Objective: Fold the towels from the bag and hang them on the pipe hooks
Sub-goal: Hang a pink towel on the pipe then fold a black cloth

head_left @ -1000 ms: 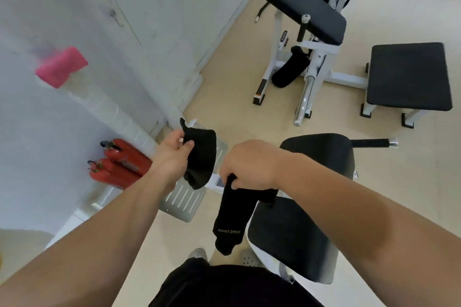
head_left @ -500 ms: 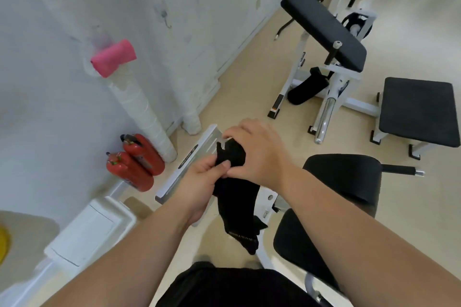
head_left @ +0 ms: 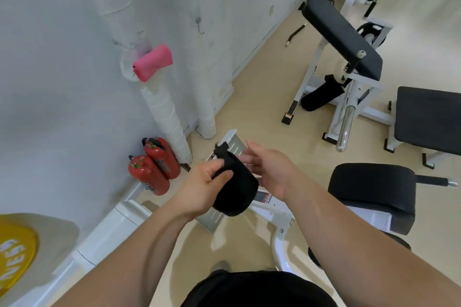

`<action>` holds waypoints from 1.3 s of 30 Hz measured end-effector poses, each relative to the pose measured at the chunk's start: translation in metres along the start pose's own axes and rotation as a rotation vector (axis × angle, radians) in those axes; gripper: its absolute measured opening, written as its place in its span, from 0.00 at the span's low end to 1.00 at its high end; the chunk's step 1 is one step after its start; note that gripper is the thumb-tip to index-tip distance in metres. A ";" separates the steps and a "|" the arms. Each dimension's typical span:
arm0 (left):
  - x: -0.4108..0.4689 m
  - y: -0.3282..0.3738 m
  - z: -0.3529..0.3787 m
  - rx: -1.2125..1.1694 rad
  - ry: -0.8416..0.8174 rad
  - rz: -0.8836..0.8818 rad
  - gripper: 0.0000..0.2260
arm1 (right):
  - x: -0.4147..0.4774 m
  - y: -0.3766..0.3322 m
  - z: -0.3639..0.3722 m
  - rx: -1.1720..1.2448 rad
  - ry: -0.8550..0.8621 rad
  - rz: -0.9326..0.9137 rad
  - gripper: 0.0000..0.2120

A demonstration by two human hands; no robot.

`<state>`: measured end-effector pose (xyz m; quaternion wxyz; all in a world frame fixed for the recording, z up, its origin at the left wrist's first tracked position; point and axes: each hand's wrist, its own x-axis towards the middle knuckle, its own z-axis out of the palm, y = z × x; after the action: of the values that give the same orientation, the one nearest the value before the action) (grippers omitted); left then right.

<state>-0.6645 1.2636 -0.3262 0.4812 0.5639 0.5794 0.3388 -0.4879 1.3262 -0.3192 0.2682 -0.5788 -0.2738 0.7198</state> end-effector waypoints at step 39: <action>0.070 0.001 -0.035 -0.554 0.343 -0.244 0.16 | 0.074 -0.041 0.065 -0.315 -0.109 -0.502 0.06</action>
<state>-0.6899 1.3371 -0.3271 0.5485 0.2735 0.6010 0.5129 -0.5627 1.4015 -0.3291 0.3298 -0.4879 -0.5306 0.6096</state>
